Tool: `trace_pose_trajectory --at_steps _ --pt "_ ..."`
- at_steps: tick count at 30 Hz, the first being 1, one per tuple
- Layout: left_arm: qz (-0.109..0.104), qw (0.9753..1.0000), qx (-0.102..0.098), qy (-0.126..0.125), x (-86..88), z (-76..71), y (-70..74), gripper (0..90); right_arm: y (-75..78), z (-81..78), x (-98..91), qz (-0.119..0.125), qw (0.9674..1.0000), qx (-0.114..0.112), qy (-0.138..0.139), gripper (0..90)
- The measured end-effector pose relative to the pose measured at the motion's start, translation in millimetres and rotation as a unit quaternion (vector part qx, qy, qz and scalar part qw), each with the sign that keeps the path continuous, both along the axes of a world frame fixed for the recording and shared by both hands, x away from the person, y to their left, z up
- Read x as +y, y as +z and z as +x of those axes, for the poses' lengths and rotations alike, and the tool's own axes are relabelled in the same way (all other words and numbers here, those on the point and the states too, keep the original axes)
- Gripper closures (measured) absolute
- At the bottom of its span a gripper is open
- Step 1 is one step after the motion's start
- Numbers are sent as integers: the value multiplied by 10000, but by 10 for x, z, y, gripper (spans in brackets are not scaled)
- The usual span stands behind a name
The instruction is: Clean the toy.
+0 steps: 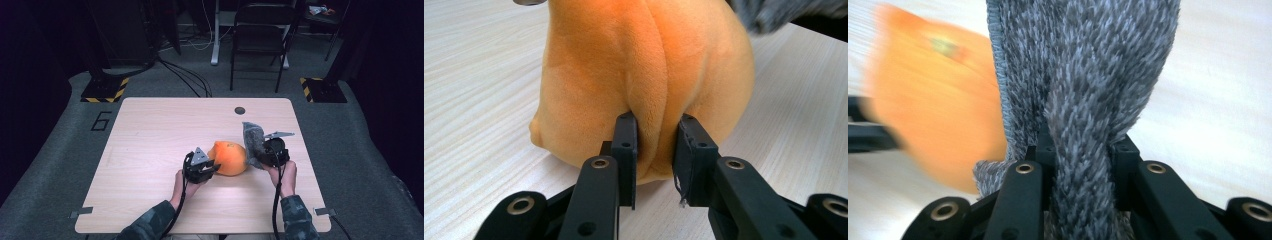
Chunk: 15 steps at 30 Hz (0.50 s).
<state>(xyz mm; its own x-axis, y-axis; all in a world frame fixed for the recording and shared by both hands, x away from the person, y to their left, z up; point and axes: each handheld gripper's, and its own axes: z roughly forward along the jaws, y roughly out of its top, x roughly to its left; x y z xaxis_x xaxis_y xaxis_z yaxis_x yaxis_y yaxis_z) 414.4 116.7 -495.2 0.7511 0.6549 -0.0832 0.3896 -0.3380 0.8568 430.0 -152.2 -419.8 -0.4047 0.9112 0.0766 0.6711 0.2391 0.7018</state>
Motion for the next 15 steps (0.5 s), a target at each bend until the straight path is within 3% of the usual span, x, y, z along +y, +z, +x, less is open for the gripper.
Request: trace_pose_trajectory --at_steps 2,4,6,8,11,13,15 --pt "0 10000 5 -8 2 2 1 729 104 -47 101 50 9998 -66 203 733" --pt "9 10000 -5 -13 8 6 2 725 138 -72 214 -93 9992 -84 387 734" --pt "3 10000 -4 3 8 3 5 709 84 -75 308 -237 9984 27 513 735" --pt "66 10000 -34 6 2 -8 21 629 -38 -46 357 -417 9976 117 548 737" --pt "321 9992 -255 -10 -51 -41 26 509 -142 -18 349 -363 9981 111 487 738" --pt "523 9977 -422 -36 -86 -61 5 561 -144 -14 330 -318 9982 129 487 738" --pt "471 9979 -447 22 -94 -65 -8 662 -146 -12 325 -278 9984 142 472 737"
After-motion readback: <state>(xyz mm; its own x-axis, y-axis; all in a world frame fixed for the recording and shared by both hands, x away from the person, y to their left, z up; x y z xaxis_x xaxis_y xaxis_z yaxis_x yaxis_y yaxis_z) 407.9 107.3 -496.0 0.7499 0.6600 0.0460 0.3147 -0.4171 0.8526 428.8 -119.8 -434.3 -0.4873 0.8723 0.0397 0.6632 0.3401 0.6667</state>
